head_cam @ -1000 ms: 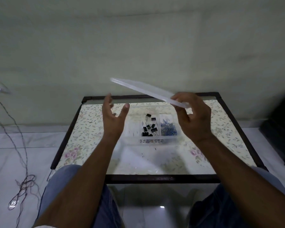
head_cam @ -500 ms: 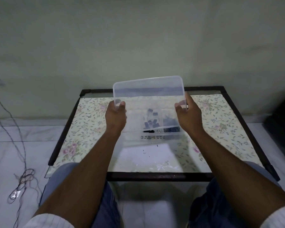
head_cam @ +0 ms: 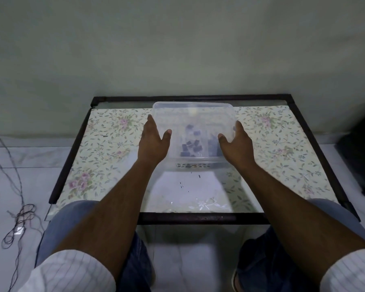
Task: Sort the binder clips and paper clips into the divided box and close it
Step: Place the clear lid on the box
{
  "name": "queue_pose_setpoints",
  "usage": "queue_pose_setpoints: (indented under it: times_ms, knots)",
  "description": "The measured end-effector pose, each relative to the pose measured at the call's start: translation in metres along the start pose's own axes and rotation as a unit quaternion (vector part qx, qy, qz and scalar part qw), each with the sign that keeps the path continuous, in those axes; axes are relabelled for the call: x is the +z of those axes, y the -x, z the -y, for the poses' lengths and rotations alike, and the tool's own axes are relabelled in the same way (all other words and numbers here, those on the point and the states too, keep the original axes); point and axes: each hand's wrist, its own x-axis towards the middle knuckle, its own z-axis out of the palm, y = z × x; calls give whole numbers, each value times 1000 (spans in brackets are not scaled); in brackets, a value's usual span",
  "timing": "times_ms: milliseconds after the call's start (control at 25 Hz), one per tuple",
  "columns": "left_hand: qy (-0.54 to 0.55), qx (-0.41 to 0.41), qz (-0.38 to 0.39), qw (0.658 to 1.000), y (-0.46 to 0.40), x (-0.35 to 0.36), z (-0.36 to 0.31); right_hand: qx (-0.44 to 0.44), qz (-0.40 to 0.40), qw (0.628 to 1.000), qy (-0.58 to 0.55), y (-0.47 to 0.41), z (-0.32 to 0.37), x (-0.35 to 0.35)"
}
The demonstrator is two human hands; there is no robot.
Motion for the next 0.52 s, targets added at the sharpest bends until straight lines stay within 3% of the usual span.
queue_pose_setpoints:
  times_ms: [520]
  knots:
    - [-141,12,39,989,1,12,8,-5,14,998,68,2,-10,18]
